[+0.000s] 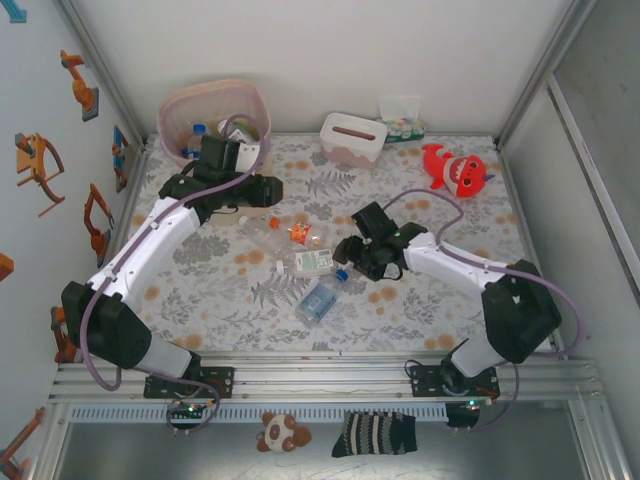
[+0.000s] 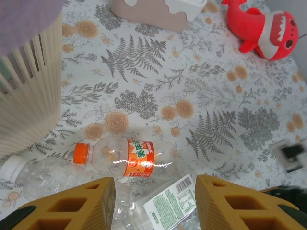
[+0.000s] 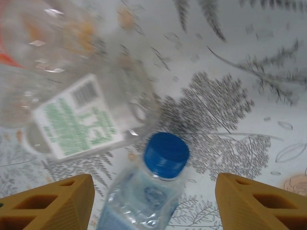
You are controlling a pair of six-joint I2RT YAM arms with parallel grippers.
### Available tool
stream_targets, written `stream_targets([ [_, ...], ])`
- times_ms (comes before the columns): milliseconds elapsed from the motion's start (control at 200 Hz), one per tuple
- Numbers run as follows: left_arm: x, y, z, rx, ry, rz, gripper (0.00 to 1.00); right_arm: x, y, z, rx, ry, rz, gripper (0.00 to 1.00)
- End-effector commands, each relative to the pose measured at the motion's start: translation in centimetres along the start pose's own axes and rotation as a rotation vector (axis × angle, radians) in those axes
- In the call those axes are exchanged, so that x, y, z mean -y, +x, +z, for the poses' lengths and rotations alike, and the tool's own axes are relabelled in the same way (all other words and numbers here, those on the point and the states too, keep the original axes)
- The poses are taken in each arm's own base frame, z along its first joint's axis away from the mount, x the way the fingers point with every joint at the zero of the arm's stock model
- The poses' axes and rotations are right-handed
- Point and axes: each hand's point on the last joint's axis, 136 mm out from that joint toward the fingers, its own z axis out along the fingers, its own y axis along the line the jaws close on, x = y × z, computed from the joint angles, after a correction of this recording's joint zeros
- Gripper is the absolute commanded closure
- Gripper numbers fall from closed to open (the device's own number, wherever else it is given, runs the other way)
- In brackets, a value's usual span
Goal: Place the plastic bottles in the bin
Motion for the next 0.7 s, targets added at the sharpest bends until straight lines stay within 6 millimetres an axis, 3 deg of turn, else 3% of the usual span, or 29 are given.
stream_targets([
  [0, 1.2, -1.1, -1.2, 0.064, 0.039, -0.001, 0.54, 0.8, 1.3, 1.4, -0.052, 0.003, 0.141, 0.35],
  [90, 1.5, -0.8, -1.3, 0.069, 0.050, -0.001, 0.53, 1.4, 1.1, 2.4, -0.054, 0.011, 0.188, 0.37],
  [265, 1.6, -0.5, -1.6, 0.075, 0.055, -0.006, 0.52, -0.2, 0.5, 3.7, -0.061, -0.050, 0.216, 0.37],
  [376, 1.7, -0.3, -1.6, 0.074, 0.060, -0.011, 0.52, -0.2, 0.7, 4.8, -0.091, -0.054, 0.246, 0.41],
  [526, 1.7, 0.0, -1.3, 0.069, 0.061, -0.019, 0.52, 0.2, 1.1, 6.0, -0.122, -0.056, 0.278, 0.48],
  [696, 1.9, -0.1, -1.3, 0.075, 0.068, -0.019, 0.51, 0.6, 1.0, 5.8, -0.108, -0.048, 0.295, 0.60],
])
